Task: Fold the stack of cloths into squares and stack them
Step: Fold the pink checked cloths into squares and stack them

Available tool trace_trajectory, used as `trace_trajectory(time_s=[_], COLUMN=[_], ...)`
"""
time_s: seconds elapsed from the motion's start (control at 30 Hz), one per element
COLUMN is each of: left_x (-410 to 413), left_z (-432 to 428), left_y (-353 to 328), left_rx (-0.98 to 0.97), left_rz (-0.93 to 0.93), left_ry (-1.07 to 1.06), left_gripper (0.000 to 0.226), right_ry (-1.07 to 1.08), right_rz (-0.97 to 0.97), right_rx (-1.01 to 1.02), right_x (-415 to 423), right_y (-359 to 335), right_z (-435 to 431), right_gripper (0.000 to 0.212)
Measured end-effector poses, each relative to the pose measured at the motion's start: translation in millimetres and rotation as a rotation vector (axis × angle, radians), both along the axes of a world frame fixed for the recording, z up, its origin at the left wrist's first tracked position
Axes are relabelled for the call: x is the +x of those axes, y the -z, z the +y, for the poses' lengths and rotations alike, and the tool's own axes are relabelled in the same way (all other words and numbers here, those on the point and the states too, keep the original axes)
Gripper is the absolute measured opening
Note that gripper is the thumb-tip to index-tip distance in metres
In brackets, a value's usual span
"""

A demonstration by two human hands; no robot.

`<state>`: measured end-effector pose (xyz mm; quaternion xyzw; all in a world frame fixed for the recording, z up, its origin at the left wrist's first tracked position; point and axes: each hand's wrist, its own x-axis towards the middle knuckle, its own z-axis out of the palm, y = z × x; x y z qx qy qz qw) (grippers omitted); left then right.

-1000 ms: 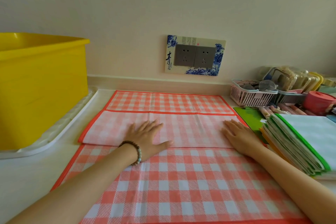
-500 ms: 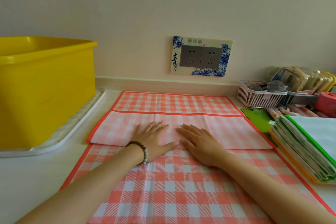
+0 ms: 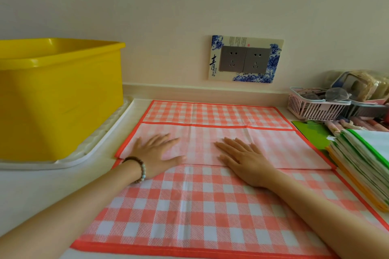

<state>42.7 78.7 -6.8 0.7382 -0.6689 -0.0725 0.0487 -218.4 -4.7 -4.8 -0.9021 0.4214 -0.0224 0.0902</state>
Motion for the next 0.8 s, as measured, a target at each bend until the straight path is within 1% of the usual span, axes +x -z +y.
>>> trace_trajectory(time_s=[0.17,0.23,0.3,0.4,0.5,0.67,0.8], left_x=[14,10,-2,-20,-26,-30,-32], left_z=[8,9,10,9,4,3,5], left_y=[-7,-14,-20,-24,-26,-35,-34], left_rx=[0.047,0.078,0.061,-0.012,-0.068,-0.075,-0.146], left_rz=[0.055,0.066,0.093,0.143,0.117,-0.032,-0.01], left_ry=[-0.026,-0.013,0.056,0.191,0.254,0.318,0.286], left_gripper=[0.118,0.115,0.101,0.066,0.044,0.038,0.032], right_ry=[0.003,0.003,0.003,0.009,0.014,-0.017,-0.062], right_rz=[0.003,0.009,0.014,0.009,-0.007,-0.052,-0.137], right_rx=[0.014,0.024,0.031,0.041,0.05,0.089,0.168], right_x=[1,1,1,2,1,-3,-12], right_y=[-2,-3,-3,-3,-4,-5,-15], right_z=[0,0,0,-1,-1,-6,-4], right_gripper=[0.051,0.051,0.051,0.051,0.052,0.051,0.051])
